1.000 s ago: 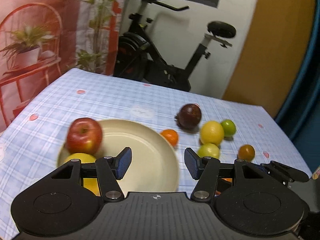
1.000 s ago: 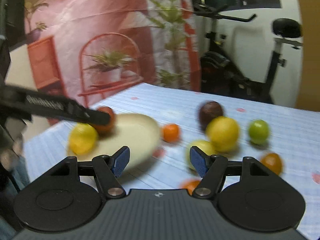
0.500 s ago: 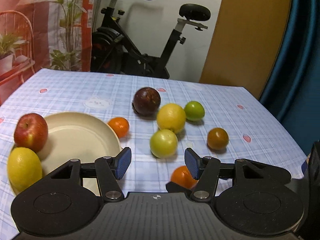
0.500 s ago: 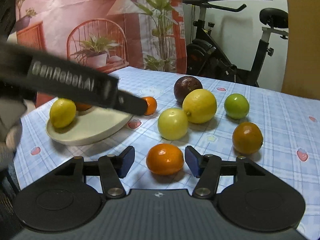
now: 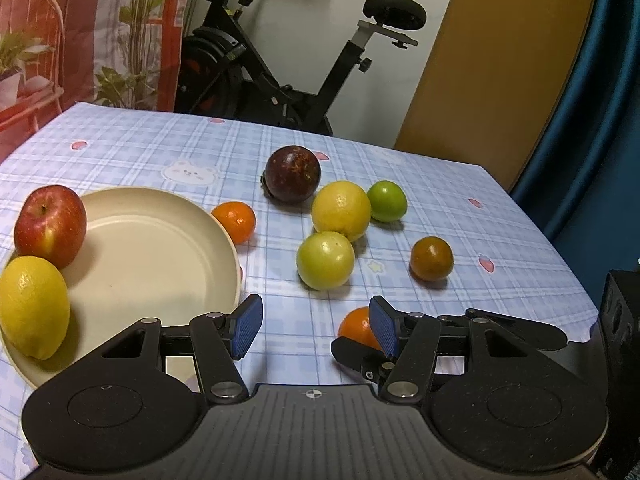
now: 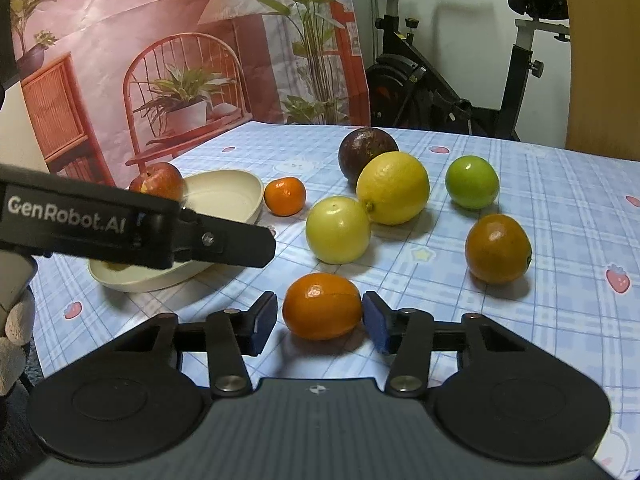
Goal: Organize fruits
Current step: 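Move the left tool to the mandarin and close its fingers, then carry the mandarin with the left tool over the cream plate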
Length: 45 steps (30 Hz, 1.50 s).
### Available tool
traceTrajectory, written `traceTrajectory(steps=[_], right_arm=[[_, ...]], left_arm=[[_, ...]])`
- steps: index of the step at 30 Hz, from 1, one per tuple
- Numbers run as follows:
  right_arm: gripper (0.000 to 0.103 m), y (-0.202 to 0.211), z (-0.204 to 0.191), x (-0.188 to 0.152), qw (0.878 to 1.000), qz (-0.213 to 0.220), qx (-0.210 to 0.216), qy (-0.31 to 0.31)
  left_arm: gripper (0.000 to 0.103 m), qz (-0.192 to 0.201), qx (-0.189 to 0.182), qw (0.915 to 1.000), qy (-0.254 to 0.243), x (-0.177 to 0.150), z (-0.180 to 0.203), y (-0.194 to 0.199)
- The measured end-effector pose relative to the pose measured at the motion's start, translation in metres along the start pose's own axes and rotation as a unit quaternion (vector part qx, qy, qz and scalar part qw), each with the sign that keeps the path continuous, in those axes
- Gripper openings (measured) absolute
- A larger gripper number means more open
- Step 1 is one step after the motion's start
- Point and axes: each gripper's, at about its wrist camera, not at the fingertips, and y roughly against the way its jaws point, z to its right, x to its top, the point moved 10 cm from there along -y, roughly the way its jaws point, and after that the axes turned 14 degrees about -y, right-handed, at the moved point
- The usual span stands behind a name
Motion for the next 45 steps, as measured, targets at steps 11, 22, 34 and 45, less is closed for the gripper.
traceTrajectory(steps=[11,22,34,45], right_arm=[[0.047,0.001,0.0,-0.001,1.0,-0.004,0.001,-0.007],[0.047,0.001,0.0,-0.001,1.0,-0.006,0.005,-0.012],[0.047,0.0,0.0,0.0,1.0,-0.005,0.008,-0.018],[0.047,0.001,0.0,0.0,1.0,-0.004,0.011,-0.025]], left_arm=[[0.061,-0.028,-0.078,0.9966,0.001,-0.002,0.017,-0.021],[0.06,-0.037,-0.103,0.994,-0.008,-0.002,0.025,-0.04],[0.041,-0.04,-0.111,0.9928,-0.018,-0.004,0.025,-0.043],[0.04,-0.037,-0.117,0.9924,-0.013,-0.005,0.025,-0.042]])
